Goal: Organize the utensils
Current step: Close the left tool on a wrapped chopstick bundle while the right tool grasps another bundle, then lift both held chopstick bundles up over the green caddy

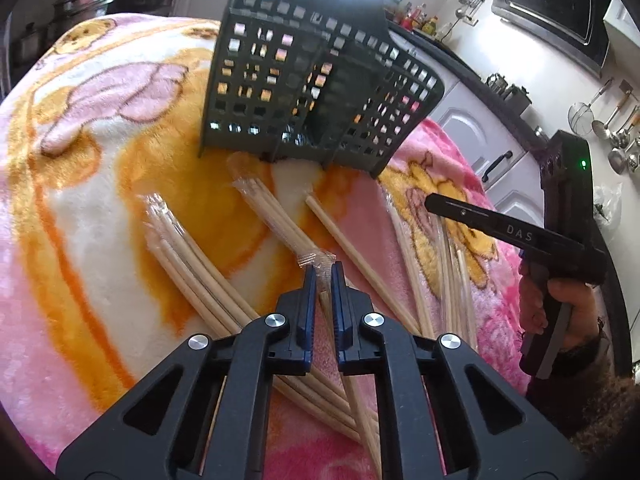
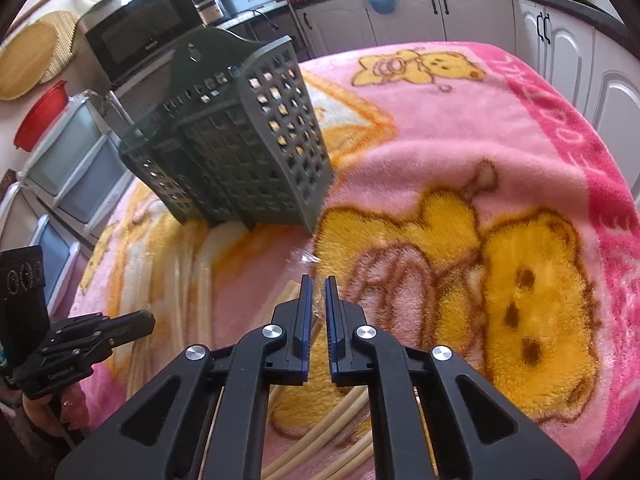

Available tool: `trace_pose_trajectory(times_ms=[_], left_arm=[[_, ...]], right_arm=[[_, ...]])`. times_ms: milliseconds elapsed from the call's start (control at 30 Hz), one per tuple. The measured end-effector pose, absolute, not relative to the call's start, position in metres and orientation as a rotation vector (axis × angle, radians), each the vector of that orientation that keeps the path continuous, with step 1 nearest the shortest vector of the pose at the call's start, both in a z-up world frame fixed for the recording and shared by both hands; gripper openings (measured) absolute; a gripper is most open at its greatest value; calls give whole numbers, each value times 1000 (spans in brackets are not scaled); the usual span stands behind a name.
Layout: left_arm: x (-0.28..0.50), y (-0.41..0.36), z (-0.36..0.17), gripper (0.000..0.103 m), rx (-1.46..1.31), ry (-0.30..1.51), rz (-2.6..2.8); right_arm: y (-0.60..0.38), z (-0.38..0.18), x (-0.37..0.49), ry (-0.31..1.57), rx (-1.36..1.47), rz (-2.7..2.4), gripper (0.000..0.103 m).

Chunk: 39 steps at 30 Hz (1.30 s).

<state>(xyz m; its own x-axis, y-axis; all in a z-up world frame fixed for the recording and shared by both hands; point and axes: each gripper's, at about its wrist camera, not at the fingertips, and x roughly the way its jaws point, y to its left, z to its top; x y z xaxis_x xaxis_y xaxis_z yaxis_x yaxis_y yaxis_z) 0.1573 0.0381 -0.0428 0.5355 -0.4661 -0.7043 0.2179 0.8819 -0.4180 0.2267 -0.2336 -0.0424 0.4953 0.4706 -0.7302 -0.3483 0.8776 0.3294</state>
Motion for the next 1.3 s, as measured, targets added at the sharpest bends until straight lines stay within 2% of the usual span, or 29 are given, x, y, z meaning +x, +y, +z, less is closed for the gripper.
trace_pose_trajectory(times_ms=[1000, 1300], left_arm=[[164, 43, 91, 3, -276, 565, -463], [178, 44, 133, 3, -262, 447, -445]], right_arm=[[-211, 82, 176, 619, 89, 663, 6], [-212, 125, 172, 458, 80, 671, 6]])
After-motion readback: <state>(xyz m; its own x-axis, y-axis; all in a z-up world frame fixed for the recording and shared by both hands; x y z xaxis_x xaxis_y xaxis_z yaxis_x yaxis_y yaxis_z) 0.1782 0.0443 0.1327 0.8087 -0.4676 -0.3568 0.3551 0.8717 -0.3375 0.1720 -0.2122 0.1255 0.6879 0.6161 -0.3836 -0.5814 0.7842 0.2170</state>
